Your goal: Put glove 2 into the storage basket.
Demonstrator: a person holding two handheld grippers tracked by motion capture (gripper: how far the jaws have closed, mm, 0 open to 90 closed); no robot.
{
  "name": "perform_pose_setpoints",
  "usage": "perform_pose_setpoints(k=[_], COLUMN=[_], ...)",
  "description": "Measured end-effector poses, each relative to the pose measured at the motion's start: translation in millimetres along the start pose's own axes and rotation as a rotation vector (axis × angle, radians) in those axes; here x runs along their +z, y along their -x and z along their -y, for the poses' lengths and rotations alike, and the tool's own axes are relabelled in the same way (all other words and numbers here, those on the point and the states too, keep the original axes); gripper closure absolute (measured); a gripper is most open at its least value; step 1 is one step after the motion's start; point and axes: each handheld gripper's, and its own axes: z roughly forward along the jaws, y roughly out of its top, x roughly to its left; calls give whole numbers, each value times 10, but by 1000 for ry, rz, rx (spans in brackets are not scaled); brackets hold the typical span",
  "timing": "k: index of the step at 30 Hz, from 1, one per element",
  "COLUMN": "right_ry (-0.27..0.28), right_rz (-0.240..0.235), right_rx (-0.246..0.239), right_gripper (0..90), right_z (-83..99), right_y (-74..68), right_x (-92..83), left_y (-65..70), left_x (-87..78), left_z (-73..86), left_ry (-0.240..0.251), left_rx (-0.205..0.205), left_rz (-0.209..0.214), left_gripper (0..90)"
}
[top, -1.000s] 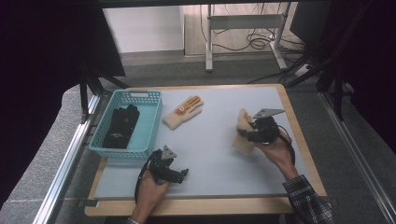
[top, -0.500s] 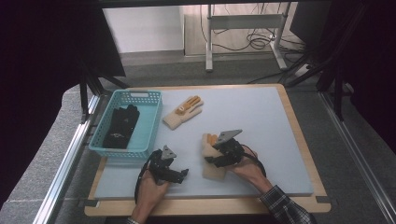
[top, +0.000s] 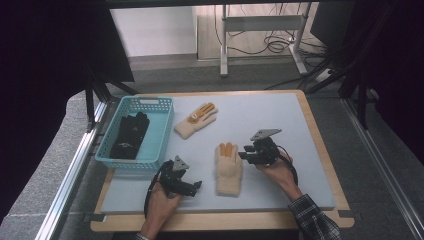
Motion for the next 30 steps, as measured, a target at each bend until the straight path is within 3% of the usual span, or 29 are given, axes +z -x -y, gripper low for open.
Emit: perform_pose_setpoints(k=[10,14,25,30], right_ry=[36,54,49,34], right_rz=[-11,-27,-27,-18], right_rx=[51,70,28,21], right_gripper=[660,660,715,687], right_z=[-125,-267,-802,-987], right_y=[90,95,47,35], right_x=[137,302,794,1072], left_y=[-3,-3,-2,-3], left_x=[-2,-2,-1,-3], left_z=[-1,-1,-1,-1], left_ry=[-3,-4,-4,-6], left_rx=[4,3,1,3], left_rz=[1,0,0,2], left_gripper=[8,8,8,9])
